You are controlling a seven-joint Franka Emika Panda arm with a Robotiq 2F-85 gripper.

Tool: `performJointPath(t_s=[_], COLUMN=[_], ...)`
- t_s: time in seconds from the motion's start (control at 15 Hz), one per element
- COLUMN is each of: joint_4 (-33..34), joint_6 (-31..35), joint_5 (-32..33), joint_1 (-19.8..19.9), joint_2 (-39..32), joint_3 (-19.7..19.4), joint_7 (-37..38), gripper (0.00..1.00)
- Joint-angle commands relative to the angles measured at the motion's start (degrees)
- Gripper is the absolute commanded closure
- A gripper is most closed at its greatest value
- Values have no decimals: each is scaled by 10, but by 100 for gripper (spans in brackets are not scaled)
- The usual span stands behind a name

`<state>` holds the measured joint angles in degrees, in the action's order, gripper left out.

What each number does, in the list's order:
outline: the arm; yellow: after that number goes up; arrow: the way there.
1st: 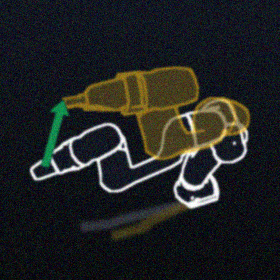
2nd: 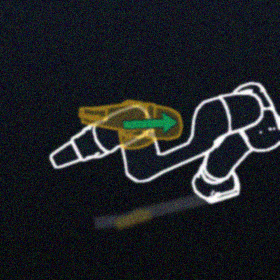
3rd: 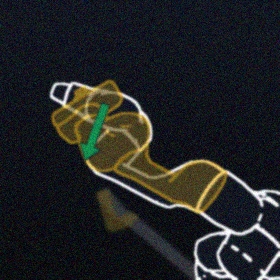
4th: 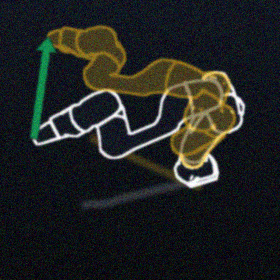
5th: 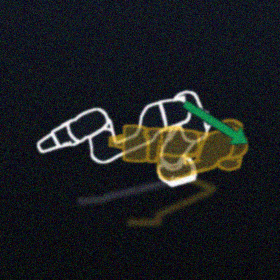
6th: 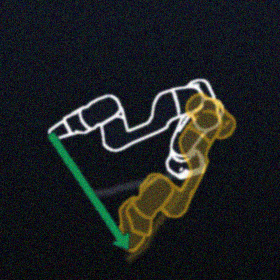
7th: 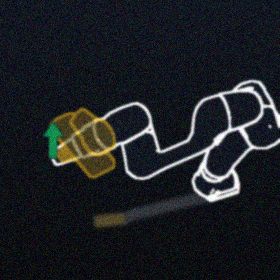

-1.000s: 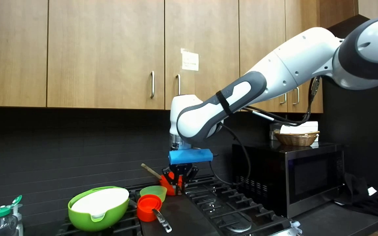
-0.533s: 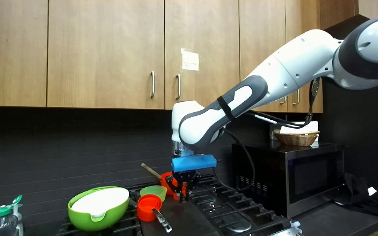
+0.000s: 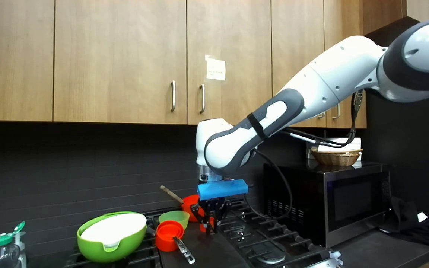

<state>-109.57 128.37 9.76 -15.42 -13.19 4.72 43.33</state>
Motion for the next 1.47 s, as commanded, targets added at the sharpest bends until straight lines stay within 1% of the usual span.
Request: performJointPath(t_s=[0.0,0.27,0.33,0.4,0.47,0.53,0.67,0.73,0.87,1.0,1.13,1.4], joint_4=[-6,-7,-8,-9,-11,-11,-12,-13,-16,-22,-30,-31], joint_6=[1,0,0,-1,0,0,1,2,3,7,15,31], joint_5=[-4,-5,-6,-9,-10,-11,-11,-11,-9,-14,-25,-28], joint_1=[6,5,5,6,6,6,6,5,5,6,6,2], joint_2=[4,-1,-2,-2,-2,-2,-2,-2,2,12,30,65], joint_3=[5,6,6,7,7,7,7,7,7,9,15,30], joint_7=[-5,-6,-7,-9,-9,-9,-9,-8,-7,-12,-24,-40], gripper=[95,95,88,54,53,48,36,28,16,2,0,0])
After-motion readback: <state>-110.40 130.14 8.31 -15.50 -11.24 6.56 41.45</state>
